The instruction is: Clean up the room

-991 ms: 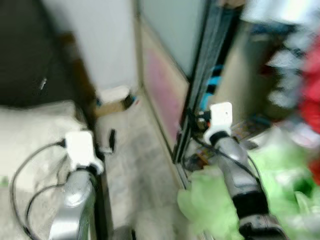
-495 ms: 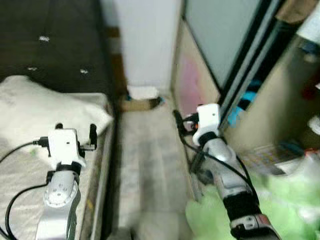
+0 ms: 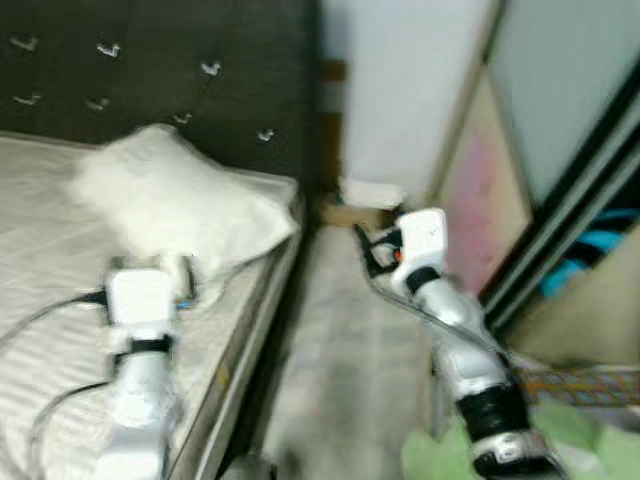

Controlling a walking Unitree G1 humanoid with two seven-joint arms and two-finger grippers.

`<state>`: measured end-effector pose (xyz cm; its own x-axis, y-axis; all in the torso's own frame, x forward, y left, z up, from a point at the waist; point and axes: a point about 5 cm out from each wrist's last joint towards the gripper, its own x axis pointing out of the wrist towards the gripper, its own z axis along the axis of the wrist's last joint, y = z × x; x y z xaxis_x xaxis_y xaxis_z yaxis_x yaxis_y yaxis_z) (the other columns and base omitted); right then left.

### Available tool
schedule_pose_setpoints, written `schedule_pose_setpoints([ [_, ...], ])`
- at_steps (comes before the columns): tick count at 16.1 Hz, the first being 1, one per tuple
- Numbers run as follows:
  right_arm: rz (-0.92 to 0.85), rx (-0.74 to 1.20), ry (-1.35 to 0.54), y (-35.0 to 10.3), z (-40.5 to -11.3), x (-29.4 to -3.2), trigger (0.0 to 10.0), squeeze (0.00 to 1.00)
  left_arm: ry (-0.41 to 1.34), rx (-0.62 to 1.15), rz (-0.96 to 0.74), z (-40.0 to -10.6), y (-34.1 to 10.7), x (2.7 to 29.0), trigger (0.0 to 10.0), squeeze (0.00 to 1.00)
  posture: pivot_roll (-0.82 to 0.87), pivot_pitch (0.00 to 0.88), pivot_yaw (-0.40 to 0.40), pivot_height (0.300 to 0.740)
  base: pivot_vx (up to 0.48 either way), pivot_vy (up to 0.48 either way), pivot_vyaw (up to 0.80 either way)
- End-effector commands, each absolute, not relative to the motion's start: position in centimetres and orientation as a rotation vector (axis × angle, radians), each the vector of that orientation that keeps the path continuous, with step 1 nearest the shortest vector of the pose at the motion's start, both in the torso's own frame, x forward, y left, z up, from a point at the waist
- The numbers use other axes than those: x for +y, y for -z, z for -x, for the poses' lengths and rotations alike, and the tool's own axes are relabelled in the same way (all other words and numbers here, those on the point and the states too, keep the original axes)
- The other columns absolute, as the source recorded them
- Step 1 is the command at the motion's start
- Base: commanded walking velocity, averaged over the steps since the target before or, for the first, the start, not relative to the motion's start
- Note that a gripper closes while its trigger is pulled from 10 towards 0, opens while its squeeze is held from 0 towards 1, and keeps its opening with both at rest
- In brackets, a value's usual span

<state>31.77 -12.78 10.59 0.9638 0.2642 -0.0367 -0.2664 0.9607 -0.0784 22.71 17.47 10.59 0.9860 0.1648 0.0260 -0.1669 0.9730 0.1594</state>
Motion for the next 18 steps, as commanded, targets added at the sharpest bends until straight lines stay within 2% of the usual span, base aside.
schedule_pose_setpoints([
  [1,0.073,0.013,-0.275,-10.92,-31.9,-12.31,10.0,0.0,-0.135,-0.038,-0.129,-22.64,-11.05,17.79,10.0,0.0,-0.01,0.0,-0.052,0.74,0.0,0.0,0.8],
  [5,0.077,0.013,-0.281,-10.98,-32.03,-12.24,10.0,0.0,-0.166,-0.027,-0.128,-22.63,-10.87,18.24,10.0,0.0,-0.01,0.0,-0.06,0.74,0.0,0.0,0.8],
  [18,0.057,0.009,-0.302,-11.11,-32.45,-11.65,10.0,0.0,-0.124,-0.051,-0.057,-23.03,-11.16,17.47,10.0,0.0,0.0,0.0,-0.06,0.74,0.0,0.0,0.8],
])
